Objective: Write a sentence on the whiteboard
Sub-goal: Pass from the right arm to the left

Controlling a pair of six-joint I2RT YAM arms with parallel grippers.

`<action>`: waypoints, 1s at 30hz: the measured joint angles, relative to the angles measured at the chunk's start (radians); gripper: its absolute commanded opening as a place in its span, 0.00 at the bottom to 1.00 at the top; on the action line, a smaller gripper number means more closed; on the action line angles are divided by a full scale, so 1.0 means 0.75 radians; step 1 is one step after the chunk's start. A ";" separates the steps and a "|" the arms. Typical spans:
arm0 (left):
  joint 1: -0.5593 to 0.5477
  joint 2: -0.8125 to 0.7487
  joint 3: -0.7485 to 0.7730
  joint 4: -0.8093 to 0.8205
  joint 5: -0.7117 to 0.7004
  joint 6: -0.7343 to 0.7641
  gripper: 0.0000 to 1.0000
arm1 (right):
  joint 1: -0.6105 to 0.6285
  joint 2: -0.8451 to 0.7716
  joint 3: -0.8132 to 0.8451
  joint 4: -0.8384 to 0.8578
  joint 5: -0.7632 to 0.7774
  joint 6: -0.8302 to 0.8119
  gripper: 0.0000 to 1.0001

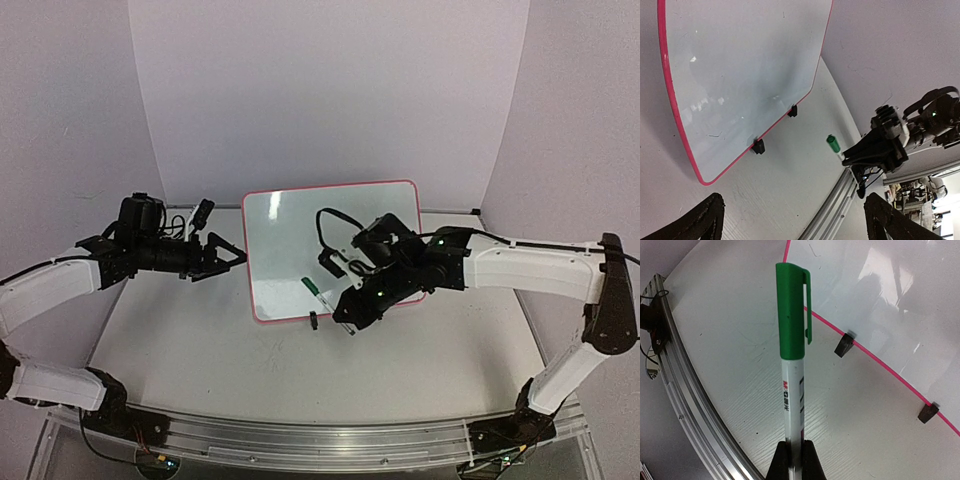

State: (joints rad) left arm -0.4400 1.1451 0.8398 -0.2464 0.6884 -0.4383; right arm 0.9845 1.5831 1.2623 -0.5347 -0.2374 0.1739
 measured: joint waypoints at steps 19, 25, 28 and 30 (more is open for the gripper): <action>-0.256 0.235 0.048 0.294 0.151 -0.257 0.61 | 0.059 0.179 0.251 0.000 -0.131 -0.101 0.00; -0.308 0.303 0.078 0.319 0.150 -0.259 0.32 | 0.059 0.181 0.280 -0.007 -0.131 -0.123 0.00; -0.322 0.327 0.079 0.317 0.145 -0.272 0.16 | 0.059 0.181 0.284 -0.009 -0.130 -0.130 0.00; -0.328 0.329 0.079 0.318 0.137 -0.270 0.09 | 0.059 0.182 0.284 -0.011 -0.127 -0.133 0.00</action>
State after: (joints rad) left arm -0.6859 1.3917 0.8993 -0.0076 0.7914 -0.6407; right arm 1.0286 1.7194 1.4754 -0.5430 -0.3324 0.0744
